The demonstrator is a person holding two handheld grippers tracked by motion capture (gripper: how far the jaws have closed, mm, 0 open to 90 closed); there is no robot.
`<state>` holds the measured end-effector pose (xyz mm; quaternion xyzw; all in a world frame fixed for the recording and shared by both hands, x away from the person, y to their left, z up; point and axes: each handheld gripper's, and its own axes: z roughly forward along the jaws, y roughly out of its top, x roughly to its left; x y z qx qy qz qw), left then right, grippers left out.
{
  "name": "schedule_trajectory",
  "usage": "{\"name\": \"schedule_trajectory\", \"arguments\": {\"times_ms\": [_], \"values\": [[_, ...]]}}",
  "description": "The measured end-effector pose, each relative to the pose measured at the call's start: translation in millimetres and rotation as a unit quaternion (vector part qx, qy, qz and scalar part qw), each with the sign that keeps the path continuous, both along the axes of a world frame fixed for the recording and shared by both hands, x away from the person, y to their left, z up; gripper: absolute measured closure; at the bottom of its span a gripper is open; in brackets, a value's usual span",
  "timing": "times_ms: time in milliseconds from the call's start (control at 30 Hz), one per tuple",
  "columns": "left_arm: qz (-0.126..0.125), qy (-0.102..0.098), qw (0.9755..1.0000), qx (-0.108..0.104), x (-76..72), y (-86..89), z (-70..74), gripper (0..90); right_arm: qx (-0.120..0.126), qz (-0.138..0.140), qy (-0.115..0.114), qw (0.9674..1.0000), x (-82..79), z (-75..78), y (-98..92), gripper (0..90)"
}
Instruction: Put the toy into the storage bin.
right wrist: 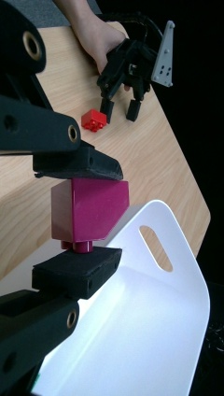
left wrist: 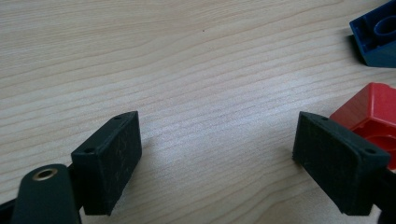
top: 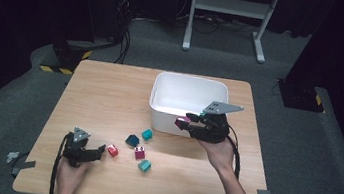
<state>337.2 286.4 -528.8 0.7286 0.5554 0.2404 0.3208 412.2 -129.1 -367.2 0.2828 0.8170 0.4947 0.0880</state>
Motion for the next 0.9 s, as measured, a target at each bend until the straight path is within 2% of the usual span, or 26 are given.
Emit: {"name": "schedule_trajectory", "arguments": {"times_ms": [433,900], "values": [[0.000,0.000,1.0000,0.000,0.0,0.0,0.0,15.5,0.009,-0.018,-0.006,0.9998,13.6,14.6,-6.9,56.3],[0.000,0.000,1.0000,0.000,0.0,0.0,0.0,15.5,0.005,-0.043,-0.004,0.9991,31.4,20.4,-10.3,56.2]]}}
